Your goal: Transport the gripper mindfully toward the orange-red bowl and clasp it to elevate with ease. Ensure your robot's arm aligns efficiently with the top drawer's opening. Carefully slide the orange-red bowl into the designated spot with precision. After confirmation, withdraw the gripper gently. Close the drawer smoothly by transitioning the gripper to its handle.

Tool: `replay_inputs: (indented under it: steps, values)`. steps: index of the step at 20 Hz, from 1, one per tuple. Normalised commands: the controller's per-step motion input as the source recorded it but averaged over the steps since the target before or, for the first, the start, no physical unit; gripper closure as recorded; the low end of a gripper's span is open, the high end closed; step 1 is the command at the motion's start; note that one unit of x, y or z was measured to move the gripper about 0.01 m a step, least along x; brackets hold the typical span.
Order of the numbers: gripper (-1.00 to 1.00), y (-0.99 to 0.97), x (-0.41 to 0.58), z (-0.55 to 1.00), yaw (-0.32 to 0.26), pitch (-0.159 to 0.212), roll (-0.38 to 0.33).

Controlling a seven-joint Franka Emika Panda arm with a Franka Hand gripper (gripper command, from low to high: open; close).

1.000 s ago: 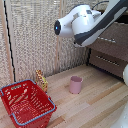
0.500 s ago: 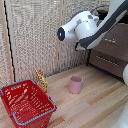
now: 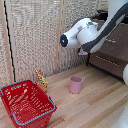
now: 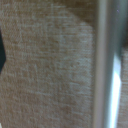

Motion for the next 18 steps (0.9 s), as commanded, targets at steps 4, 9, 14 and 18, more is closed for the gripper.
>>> replay_inputs:
  steps: [4,9,14,18]
  values:
    - [1.0,-0.36,-0.058,0.32,-0.032,0.0,0.122]
    - [1.0,-0.2,-0.034,0.37,-0.06,0.0,0.09]
    - [1.0,-0.33,0.016,0.51,-0.054,0.029,0.069]
    - [1.0,-0.53,0.054,0.58,-0.021,0.096,0.026]
